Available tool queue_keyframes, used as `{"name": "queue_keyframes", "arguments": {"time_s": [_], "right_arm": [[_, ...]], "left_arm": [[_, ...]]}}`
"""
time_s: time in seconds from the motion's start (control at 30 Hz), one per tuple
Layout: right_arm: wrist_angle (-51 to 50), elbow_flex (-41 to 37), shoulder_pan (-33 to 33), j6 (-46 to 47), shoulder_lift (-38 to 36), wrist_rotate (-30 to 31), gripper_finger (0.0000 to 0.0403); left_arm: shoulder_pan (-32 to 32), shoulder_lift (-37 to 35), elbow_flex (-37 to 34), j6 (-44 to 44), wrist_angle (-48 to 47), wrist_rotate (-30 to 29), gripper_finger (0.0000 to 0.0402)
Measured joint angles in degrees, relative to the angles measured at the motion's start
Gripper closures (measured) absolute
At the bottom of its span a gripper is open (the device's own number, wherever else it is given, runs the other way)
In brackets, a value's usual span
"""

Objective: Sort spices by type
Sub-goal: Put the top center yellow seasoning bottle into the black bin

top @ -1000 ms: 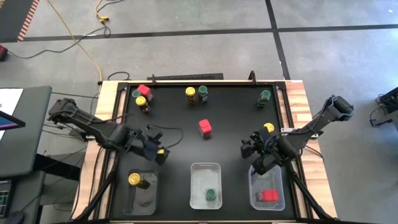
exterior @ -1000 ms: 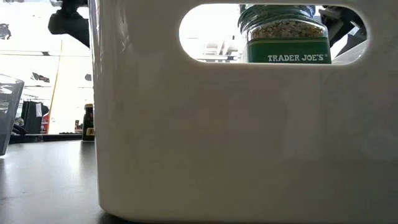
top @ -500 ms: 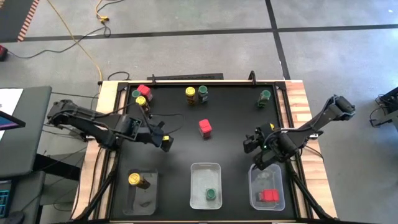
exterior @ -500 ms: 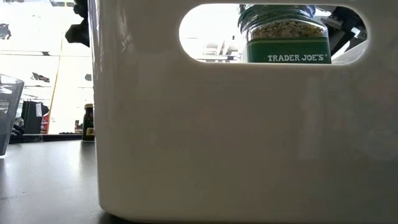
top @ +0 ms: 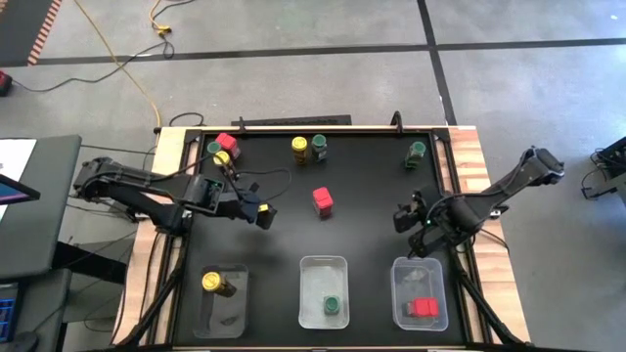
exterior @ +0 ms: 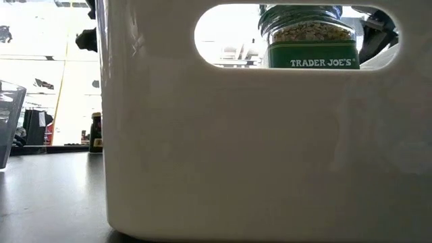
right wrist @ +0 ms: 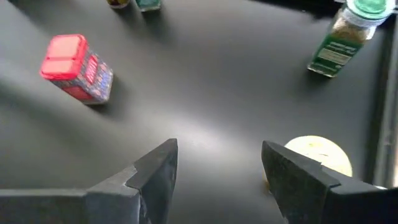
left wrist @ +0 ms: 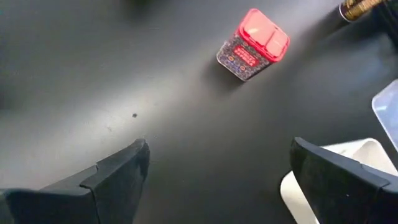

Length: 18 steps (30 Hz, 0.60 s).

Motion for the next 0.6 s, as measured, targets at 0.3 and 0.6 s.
{"name": "queue_keyframes", "arguments": {"time_s": [0.3, 0.6], "right_arm": [[-4.56, 0.00, -0.74, -0.15, -0.22, -0.10, 0.0143], [-5.19, 0.00, -0.76, -0.19, -0.09, -0.07, 0.0143]], "left_arm": [[4.07, 0.00, 0.00, -2.29, -0.02, 0.01, 0.0034], [13.18, 0.00, 0.00, 8.00, 6.83, 0.13, 0.0035]]}}
